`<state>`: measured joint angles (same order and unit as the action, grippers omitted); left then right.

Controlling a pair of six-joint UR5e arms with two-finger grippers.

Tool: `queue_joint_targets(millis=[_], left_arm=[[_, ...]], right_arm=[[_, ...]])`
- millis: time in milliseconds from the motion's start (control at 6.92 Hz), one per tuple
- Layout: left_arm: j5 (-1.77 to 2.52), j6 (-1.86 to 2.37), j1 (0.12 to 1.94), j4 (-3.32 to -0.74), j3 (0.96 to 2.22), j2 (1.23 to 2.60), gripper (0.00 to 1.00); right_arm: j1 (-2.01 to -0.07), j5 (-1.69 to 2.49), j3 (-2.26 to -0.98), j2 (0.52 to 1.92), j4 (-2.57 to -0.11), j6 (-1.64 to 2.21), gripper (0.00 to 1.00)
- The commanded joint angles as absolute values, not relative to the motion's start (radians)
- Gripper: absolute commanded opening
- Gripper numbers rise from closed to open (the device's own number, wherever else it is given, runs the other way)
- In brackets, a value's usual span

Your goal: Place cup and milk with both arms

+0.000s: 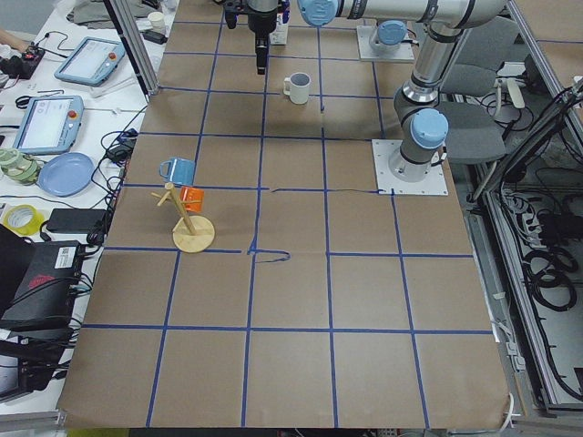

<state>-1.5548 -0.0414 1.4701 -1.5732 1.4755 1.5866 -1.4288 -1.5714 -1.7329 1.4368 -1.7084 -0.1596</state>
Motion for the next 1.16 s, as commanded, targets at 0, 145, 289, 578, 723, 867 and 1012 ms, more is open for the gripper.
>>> queue_joint_targets(millis=[0, 145, 289, 578, 723, 867, 1012], left_arm=[[-1.560, -0.048, 1.471, -1.572, 1.491, 1.581, 1.00], [-1.559, -0.049, 1.473, -1.574, 1.491, 1.583, 1.00], [-1.559, -0.049, 1.473, -1.574, 1.493, 1.583, 1.00], [-1.559, -0.049, 1.476, -1.575, 1.493, 1.583, 1.00], [-1.560, -0.049, 1.479, -1.575, 1.493, 1.583, 1.00], [-1.560, -0.049, 1.480, -1.575, 1.493, 1.583, 1.00], [-1.560, -0.049, 1.480, -1.575, 1.493, 1.583, 1.00]], right_arm=[[-1.567, -1.507, -1.723, 1.440, -1.701, -0.033, 0.38], [-1.645, -1.476, -1.723, 1.440, -1.703, 0.051, 0.38], [-1.729, -1.457, -1.724, 1.440, -1.703, 0.146, 0.37], [-1.825, -1.428, -1.736, 1.439, -1.704, 0.263, 0.37], [-1.838, -1.389, -1.753, 1.440, -1.706, 0.274, 0.37], [-1.838, -1.382, -1.769, 1.440, -1.712, 0.273, 0.37], [-1.838, -1.382, -1.791, 1.439, -1.729, 0.272, 0.37]])
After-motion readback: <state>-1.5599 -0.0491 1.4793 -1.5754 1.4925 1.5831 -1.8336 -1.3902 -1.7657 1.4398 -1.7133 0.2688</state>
